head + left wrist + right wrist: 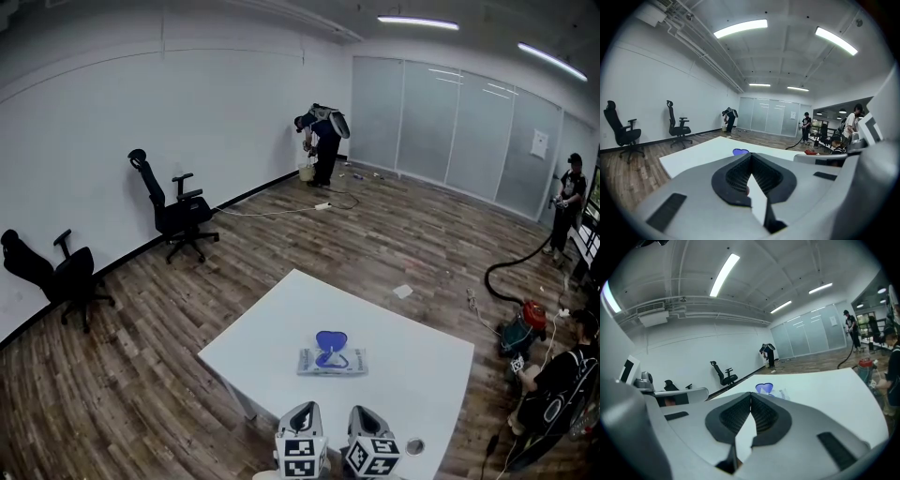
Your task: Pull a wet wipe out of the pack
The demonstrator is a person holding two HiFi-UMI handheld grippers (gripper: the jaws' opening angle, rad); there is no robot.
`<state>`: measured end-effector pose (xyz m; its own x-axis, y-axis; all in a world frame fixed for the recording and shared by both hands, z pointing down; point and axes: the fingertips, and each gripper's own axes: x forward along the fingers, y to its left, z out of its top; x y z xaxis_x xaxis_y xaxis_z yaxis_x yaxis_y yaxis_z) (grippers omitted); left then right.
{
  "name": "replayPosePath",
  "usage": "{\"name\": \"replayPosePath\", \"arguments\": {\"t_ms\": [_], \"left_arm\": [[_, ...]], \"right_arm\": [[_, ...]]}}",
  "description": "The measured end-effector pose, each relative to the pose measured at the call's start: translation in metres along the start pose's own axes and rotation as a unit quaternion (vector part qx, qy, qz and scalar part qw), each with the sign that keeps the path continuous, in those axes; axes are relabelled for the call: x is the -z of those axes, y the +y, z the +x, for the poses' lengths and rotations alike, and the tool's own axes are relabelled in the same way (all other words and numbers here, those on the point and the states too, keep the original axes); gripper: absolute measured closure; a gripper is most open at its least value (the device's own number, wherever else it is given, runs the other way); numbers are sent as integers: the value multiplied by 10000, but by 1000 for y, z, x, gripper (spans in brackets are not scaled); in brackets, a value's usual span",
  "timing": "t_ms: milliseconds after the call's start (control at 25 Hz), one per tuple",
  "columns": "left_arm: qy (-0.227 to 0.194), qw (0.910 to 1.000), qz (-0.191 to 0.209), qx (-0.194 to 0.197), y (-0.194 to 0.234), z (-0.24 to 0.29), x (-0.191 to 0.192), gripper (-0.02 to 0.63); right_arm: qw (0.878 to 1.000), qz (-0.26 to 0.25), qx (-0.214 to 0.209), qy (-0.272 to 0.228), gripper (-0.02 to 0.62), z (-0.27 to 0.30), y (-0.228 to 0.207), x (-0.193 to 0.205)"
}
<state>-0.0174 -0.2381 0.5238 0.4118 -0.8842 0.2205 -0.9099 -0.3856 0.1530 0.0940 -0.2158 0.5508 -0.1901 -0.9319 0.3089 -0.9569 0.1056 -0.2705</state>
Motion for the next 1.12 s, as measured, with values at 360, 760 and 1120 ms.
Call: {"name": "replayPosePath", "arguments": {"t_ms": [360,760,1120], "left_arm": [[-15,9999,-115,-107,14,34,-7,611],[-23,9998,-57,-168,25,84,-21,611],[51,9998,54,-178,19,125,-36,609]], "right_arm": [[9999,-55,-115,63,586,38,-4,-11],[9997,-65,-224,85,586,88,-19,-32],[9998,-2,-199,91,586,118,-46,-53]]}}
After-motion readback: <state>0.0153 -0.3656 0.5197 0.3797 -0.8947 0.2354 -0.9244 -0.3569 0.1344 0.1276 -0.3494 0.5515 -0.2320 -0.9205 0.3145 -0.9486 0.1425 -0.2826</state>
